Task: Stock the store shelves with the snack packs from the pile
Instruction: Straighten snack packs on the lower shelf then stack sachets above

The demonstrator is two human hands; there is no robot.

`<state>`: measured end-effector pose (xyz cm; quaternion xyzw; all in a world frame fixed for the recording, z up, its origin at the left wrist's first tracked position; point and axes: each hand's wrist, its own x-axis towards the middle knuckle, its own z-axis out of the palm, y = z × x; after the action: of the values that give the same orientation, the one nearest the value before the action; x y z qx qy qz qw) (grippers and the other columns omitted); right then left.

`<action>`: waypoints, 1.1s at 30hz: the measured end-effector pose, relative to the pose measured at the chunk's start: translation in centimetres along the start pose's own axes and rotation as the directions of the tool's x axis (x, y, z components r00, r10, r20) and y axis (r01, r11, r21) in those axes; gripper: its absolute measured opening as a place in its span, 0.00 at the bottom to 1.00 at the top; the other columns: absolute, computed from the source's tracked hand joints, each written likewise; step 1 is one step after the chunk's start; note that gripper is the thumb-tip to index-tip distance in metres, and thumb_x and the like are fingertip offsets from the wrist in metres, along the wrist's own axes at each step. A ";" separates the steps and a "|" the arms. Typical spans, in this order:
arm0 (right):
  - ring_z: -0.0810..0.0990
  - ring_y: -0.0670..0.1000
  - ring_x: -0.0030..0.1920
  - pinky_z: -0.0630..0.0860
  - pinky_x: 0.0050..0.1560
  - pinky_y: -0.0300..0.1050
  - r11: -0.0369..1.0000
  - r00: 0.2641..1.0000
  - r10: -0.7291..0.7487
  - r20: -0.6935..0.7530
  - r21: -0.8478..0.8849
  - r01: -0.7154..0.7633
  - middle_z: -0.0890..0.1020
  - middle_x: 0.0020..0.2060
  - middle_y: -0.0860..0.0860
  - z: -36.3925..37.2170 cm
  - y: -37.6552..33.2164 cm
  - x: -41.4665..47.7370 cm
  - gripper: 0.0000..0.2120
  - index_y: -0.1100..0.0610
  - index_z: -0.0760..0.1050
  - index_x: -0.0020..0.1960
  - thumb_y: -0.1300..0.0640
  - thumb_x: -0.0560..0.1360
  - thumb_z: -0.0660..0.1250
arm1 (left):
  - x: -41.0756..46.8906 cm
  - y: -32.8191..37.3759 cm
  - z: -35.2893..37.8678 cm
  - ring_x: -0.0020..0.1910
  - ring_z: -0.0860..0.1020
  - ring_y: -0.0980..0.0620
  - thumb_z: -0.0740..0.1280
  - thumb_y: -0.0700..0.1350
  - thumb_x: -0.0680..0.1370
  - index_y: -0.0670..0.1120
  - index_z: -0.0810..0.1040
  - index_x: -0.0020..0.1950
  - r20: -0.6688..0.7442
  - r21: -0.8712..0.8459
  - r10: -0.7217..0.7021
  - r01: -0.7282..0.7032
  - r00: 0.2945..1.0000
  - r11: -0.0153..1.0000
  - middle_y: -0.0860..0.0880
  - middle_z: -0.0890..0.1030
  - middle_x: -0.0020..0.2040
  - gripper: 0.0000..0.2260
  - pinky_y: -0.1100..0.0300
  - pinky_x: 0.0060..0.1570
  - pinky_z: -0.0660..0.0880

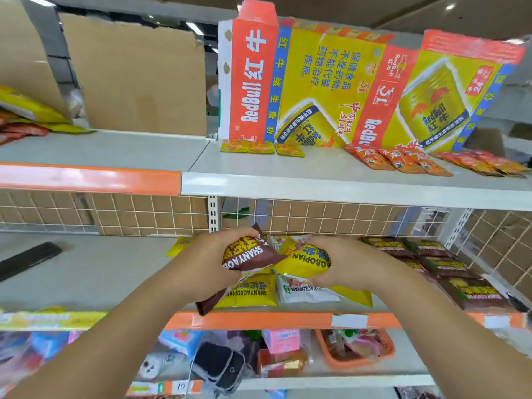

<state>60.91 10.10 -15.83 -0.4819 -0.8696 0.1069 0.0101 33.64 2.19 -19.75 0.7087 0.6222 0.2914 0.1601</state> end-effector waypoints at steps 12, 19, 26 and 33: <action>0.72 0.52 0.70 0.72 0.63 0.43 0.990 0.980 -0.130 0.150 -0.042 0.138 0.70 0.75 0.47 7.9 -8.6 13.1 0.43 0.44 0.59 0.79 0.41 0.70 0.75 | -3.3 -15.7 -2.5 0.49 0.79 0.58 0.74 0.39 0.68 0.66 0.71 0.71 -0.026 0.053 -0.246 0.247 0.969 0.968 0.59 0.80 0.59 0.36 0.64 0.48 0.77; 0.74 0.53 0.68 0.75 0.61 0.47 0.976 0.969 -0.202 0.140 -0.048 0.210 0.72 0.73 0.47 12.7 -14.9 20.3 0.41 0.42 0.61 0.78 0.42 0.70 0.75 | -5.0 -24.1 -5.2 0.48 0.79 0.57 0.72 0.39 0.67 0.68 0.69 0.70 -0.040 0.064 -0.355 0.357 0.934 0.932 0.62 0.79 0.59 0.37 0.68 0.43 0.74; 0.75 0.57 0.67 0.75 0.62 0.50 0.978 0.969 -0.181 0.171 -0.072 0.195 0.75 0.71 0.51 17.5 -18.7 26.2 0.38 0.47 0.63 0.78 0.44 0.72 0.74 | -4.9 -28.2 -3.8 0.56 0.77 0.57 0.70 0.41 0.68 0.67 0.70 0.69 0.010 0.157 -0.306 0.301 0.952 0.941 0.63 0.77 0.62 0.34 0.69 0.53 0.72; 0.68 0.60 0.71 0.69 0.66 0.57 0.964 0.979 -0.162 0.126 -0.189 0.184 0.71 0.71 0.54 22.6 -19.6 28.7 0.37 0.43 0.58 0.79 0.46 0.74 0.70 | -4.4 -30.4 0.0 0.50 0.79 0.47 0.62 0.48 0.63 0.64 0.72 0.66 -0.026 0.361 -0.210 0.205 0.977 0.910 0.58 0.82 0.55 0.31 0.52 0.49 0.75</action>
<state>26.45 20.14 -36.52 -0.3960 -0.9140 0.0439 -0.0767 9.36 3.20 -38.60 0.6579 0.7358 0.1486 0.0611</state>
